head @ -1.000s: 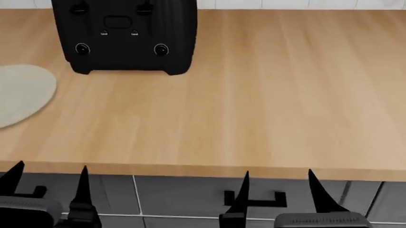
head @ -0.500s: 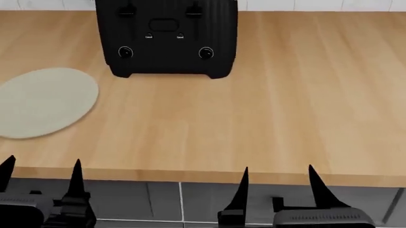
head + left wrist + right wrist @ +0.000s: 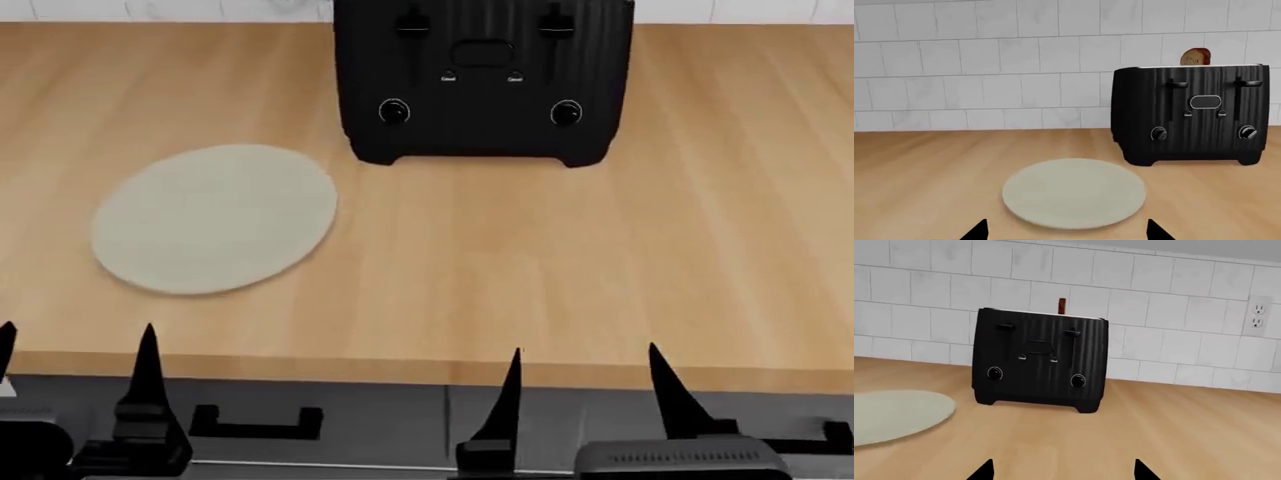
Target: Place the toasted item on a plate.
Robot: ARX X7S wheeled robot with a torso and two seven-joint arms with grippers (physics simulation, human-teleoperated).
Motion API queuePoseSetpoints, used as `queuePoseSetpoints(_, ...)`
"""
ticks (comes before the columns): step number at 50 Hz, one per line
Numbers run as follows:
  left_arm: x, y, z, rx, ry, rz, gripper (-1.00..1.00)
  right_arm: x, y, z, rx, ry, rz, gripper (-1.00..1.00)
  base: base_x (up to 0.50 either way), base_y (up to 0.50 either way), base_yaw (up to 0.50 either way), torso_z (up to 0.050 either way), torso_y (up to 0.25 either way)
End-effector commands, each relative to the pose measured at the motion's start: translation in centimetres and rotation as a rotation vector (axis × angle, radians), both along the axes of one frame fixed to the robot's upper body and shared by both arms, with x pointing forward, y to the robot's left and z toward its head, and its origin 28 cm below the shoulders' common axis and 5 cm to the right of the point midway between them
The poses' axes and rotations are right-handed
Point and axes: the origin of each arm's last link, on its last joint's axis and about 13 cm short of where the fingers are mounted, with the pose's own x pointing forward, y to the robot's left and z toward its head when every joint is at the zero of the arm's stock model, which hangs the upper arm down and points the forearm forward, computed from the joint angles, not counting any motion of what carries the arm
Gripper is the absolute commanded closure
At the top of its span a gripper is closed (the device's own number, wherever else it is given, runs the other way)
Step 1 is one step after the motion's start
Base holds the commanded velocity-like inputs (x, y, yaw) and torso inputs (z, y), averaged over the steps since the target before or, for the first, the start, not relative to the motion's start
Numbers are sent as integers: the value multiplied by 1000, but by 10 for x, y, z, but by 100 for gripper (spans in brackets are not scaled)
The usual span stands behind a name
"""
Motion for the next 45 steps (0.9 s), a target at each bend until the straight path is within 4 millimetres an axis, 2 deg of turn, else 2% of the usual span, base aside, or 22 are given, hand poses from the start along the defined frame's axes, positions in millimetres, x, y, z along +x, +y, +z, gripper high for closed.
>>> queuePoseSetpoints(1,-1,0,2,-14,-3,8,-100,0,0,0,0,1,0,-100,0,402,0,0,0)
queuePoseSetpoints(13,1,0,5,5,-2,13,-100,0,0,2,1,-3,-2,-100,0,336,0,0,0)
queuePoseSetpoints(20,3,1,10,26,5,13,-100,3,0,10,13,19,12,-100,0,25,0,0,0)
queuePoseSetpoints(33,21,14,29,53,22,28,-100,17,-9,49,20,-4,11,-100,0,0,0,0,0)
queuePoseSetpoints(37,25,18,42,-11,26,22,-100,23,-14,61,11,-23,-8,-100,0,0,0,0,0)
queuePoseSetpoints(45,34,23,60,1,-7,26,-100,30,-16,83,-19,-50,-9,-100,0,0,0,0,0)
